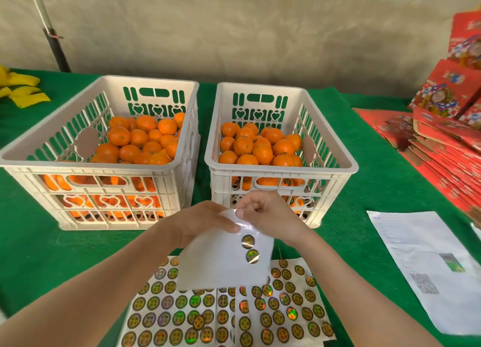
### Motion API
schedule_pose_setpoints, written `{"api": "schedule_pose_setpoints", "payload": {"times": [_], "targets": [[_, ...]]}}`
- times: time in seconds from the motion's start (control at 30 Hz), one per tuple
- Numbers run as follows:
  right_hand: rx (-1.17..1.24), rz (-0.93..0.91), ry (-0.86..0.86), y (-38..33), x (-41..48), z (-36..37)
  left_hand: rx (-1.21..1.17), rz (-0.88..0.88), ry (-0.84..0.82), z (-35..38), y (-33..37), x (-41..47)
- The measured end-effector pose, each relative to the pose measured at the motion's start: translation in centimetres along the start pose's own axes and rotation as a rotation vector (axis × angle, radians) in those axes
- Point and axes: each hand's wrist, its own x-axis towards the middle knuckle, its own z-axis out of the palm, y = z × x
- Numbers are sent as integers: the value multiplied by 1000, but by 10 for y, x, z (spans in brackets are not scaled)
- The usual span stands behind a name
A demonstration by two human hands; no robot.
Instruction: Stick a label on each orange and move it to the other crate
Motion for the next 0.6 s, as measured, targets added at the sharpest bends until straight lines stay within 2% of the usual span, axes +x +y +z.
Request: {"api": "schedule_pose_setpoints", "payload": {"times": [0.07, 0.2, 0.27, 0.43, 0.6], "targets": [[-25, -68, 48, -3, -4, 0, -117, -21, -11, -1, -6, 0], [-270, -345, 342, -1, -15, -5, -275, -40, 16, -9, -14, -2], [-336, -406, 350, 2, -21, -4, -332, -32, 17, -12, -16, -2], [-395, -343, 279, 8, -30, 3, -392, -23, 17, -13, -15, -2], [-492, -278, 358, 12, -35, 18, -383, 3, 36, -6, -13, -1]]}}
